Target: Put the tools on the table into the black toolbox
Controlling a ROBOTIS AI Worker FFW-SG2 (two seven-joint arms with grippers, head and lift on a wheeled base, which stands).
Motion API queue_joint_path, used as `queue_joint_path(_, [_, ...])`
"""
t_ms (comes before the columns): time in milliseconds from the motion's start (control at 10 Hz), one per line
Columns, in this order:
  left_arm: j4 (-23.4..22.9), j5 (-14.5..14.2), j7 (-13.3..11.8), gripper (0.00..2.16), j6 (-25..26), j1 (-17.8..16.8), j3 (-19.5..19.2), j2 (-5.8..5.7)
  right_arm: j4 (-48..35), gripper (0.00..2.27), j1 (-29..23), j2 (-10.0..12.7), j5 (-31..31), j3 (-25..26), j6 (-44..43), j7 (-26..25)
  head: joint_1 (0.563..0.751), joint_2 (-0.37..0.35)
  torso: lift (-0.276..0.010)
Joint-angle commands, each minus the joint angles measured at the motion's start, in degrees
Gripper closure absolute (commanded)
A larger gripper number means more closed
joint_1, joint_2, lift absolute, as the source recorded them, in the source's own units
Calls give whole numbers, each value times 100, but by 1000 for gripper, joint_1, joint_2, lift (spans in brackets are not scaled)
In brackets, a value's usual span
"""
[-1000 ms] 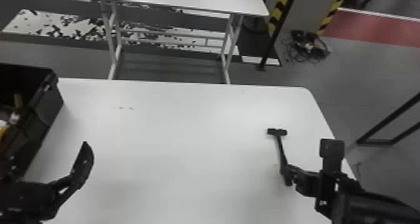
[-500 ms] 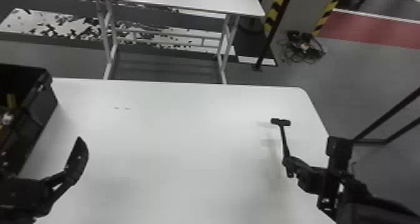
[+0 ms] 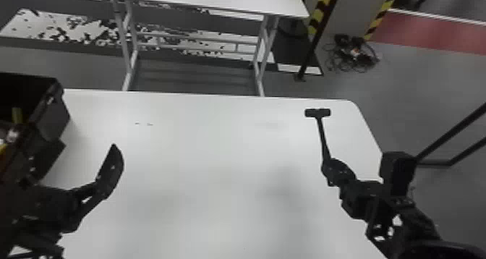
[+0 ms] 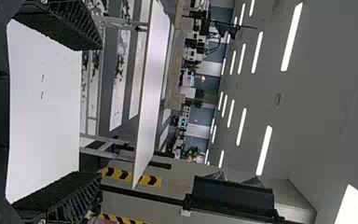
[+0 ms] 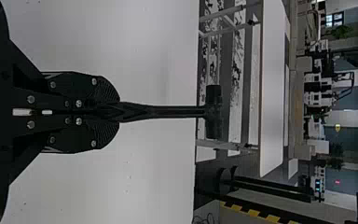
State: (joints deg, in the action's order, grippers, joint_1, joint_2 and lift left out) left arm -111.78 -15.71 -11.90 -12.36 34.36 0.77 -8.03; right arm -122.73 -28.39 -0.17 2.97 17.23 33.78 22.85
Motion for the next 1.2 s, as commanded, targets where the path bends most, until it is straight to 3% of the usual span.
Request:
queue_joint_path(0, [-98, -213, -137, 26, 371, -70, 55, 3, -146, 2253, -272, -9, 89, -282, -446, 9, 695, -171, -75])
queue_joint_path(100, [-169, -301, -216, 26, 511, -105, 72, 12, -181, 2253, -413, -18, 204, -475, -763, 18, 695, -159, -75])
queue_joint_path(400, [-397, -899, -515, 26, 1548, -175, 72, 39, -392, 2253, -676, -44, 485, -1073, -1255, 27, 695, -117, -75])
queue_joint_path(700, [-529, -1743, -840, 26, 2568, -325, -24, 47, -603, 2253, -799, -167, 854, -1670, -1360, 97, 695, -75, -75])
queue_joint_path(1100, [-626, -2586, -1016, 26, 3306, -474, -112, 47, -638, 2253, -887, -317, 1276, -2470, -1325, 97, 695, -17, -75])
